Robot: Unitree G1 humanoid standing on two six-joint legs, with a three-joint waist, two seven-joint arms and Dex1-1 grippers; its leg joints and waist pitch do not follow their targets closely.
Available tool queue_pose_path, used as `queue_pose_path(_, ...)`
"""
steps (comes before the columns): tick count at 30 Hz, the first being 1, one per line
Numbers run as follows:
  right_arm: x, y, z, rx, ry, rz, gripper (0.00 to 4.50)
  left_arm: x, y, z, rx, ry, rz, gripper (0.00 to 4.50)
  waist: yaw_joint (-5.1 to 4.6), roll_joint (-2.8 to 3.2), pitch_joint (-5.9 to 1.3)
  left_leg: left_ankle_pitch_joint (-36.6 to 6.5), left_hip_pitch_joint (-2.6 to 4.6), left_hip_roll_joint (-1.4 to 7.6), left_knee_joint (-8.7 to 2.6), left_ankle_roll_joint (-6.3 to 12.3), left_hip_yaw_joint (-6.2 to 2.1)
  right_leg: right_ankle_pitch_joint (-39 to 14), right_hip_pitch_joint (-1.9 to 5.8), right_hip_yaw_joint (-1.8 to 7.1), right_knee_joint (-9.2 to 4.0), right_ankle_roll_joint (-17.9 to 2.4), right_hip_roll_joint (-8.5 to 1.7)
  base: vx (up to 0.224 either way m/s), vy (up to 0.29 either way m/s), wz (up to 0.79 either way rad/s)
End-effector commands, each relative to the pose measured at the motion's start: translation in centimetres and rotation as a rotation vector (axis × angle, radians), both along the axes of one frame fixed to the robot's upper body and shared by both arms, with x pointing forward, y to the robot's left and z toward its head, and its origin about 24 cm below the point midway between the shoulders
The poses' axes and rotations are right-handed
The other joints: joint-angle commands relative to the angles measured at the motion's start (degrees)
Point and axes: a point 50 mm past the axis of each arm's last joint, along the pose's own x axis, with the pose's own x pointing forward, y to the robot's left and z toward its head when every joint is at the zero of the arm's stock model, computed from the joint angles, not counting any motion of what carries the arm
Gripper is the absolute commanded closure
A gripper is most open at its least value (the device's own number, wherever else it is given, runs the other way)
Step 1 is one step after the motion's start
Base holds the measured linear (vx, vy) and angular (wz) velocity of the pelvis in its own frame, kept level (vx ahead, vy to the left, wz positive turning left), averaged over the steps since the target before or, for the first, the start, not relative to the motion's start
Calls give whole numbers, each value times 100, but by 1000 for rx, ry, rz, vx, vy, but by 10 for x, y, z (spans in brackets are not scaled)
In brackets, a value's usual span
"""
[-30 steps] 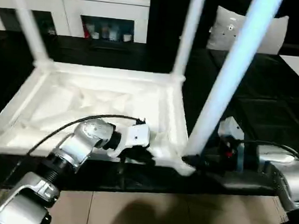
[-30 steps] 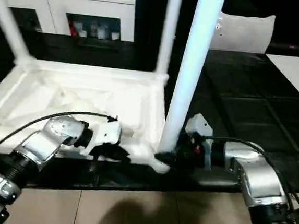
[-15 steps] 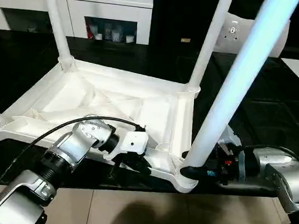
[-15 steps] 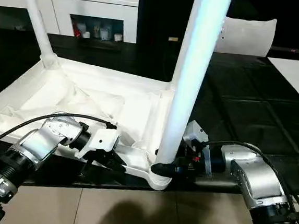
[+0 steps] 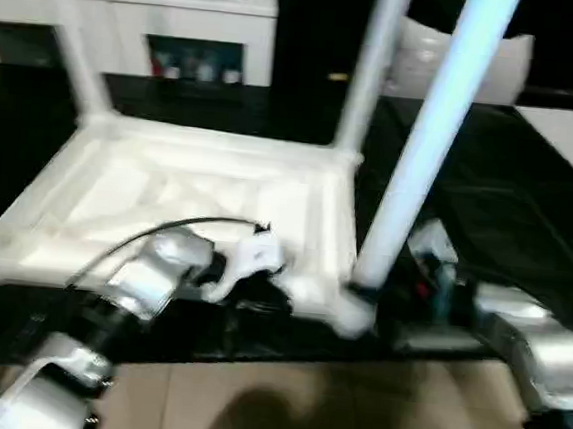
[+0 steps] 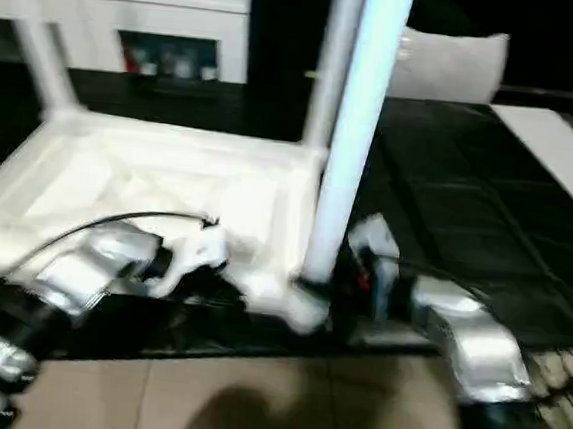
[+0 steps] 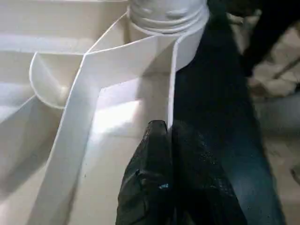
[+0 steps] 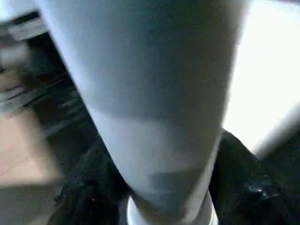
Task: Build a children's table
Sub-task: Rotate leg to tighten
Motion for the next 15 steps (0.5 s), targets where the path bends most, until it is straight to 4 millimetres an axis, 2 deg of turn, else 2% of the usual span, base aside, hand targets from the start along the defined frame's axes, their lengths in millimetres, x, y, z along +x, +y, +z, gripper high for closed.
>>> queue_pose_path(1, 8, 19, -5, 7, 18, -100, 246, 5, -24, 9, -80, -31, 111, 450, -26, 8, -288, -1344, -46, 42, -366, 202, 11, -3554, 318, 98, -644, 335, -317, 0, 0, 0)
queue_pose_path(2, 12, 20, -5, 1, 15, -171, 246, 6, -29, 9, -80, -29, 148, 450, -128, -2, -309, -1302, -125, 73, -388, 203, -30, -3284, 386, 82, -625, 282, -341, 0, 0, 0)
queue_pose_path(3, 15, 20, -6, -2, 16, -215, 246, 6, -32, 9, -76, -35, 178, 450, -134, 8, -306, -1318, -108, 71, -391, 215, -34, -3252, 366, 82, -621, 259, -345, 0, 0, 0)
queue_pose_path(6, 18, 28, -4, 31, -11, -241, 246, 9, -43, 8, -81, -54, 248, 450, -200, -19, -311, -1183, -104, 35, -386, 348, -3, -3079, 346, 142, -609, 102, -345, 0, 0, 0)
queue_pose_path(7, 18, 30, -3, 64, -13, -236, 246, 10, -46, 9, -89, -57, 257, 450, -190, -19, -311, -1137, -108, 36, -392, 381, -4, -3045, 348, 158, -596, 65, -352, 0, 0, 0)
queue_pose_path(8, 17, 32, -1, 86, -16, -226, 216, 9, -48, 10, -88, -64, 252, 450, -173, -31, -330, -940, -135, 46, -407, 475, 2, -2809, 365, 213, -532, -54, -349, 0, 0, 0)
queue_pose_path(9, 17, 32, -1, 87, -16, -226, 197, 9, -48, 10, -88, -65, 251, 450, -165, -26, -335, -875, -130, 56, -412, 501, 3, -2715, 362, 231, -508, -104, -351, 0, 0, 0)
queue_pose_path(10, 15, 34, 1, 111, -8, -197, 197, 9, -48, 10, -78, -81, 237, 450, -149, 2, -343, -742, -130, 67, -417, 547, 7, -2524, 363, 263, -466, -224, -358, 0, 0, 0)
queue_pose_path(11, 12, 34, 3, 116, -17, -166, 177, 8, -47, 11, -71, -89, 226, 450, -143, -8, -348, -668, -143, 73, -416, 570, 7, -2417, 375, 276, -444, -267, -354, 0, 0, 0)
queue_pose_path(13, 10, 31, 5, 119, -31, -141, 165, 7, -44, 10, -61, -103, 204, 450, -123, -17, -351, -519, -150, 81, -406, 609, 17, -2192, 363, 318, -381, -398, -349, 0, 0, 0)
queue_pose_path(14, 10, 30, 5, 122, -37, -131, 157, 6, -43, 10, -55, -111, 196, 450, -100, -9, -371, -409, -167, 90, -406, 651, 8, -2047, 396, 334, -330, -460, -361, 0, 0, 0)
queue_pose_path(15, 9, 27, 6, 116, -51, -108, 157, 6, -41, 9, -40, -119, 180, 450, -69, -7, -378, -293, -164, 93, -396, 708, 18, -1871, 389, 345, -309, -514, -359, 0, 0, 0)
